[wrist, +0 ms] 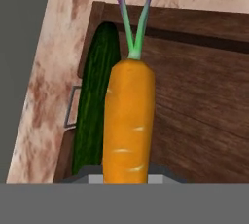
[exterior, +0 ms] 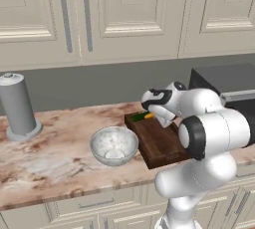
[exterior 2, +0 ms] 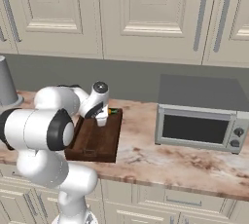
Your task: Place the two vegetables and bowl onto the tray for setting up a vegetable dip station.
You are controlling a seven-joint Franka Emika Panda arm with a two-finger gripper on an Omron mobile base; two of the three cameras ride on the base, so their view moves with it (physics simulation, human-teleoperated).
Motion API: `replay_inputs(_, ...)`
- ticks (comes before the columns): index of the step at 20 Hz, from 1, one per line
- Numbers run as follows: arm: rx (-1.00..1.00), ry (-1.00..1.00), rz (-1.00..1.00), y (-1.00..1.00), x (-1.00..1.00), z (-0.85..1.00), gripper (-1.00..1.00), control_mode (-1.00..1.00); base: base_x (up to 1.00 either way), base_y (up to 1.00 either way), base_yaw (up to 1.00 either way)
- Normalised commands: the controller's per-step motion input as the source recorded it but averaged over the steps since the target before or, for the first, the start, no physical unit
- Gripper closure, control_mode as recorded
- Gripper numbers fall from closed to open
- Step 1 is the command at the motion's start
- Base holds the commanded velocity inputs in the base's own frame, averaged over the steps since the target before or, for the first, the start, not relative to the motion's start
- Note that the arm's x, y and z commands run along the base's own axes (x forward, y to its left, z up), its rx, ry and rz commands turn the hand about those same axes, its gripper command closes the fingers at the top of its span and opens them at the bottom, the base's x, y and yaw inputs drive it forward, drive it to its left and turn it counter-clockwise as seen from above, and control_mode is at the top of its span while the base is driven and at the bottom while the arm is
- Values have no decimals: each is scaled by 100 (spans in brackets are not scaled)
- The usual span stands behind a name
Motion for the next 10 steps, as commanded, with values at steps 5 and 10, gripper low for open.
replay_inputs(5, 0, -4, 1, 1, 3, -21, 100, -100, 0, 0, 0)
replay_inputs(10, 0, -4, 1, 3, 2, -17, 100, -100, 0, 0, 0)
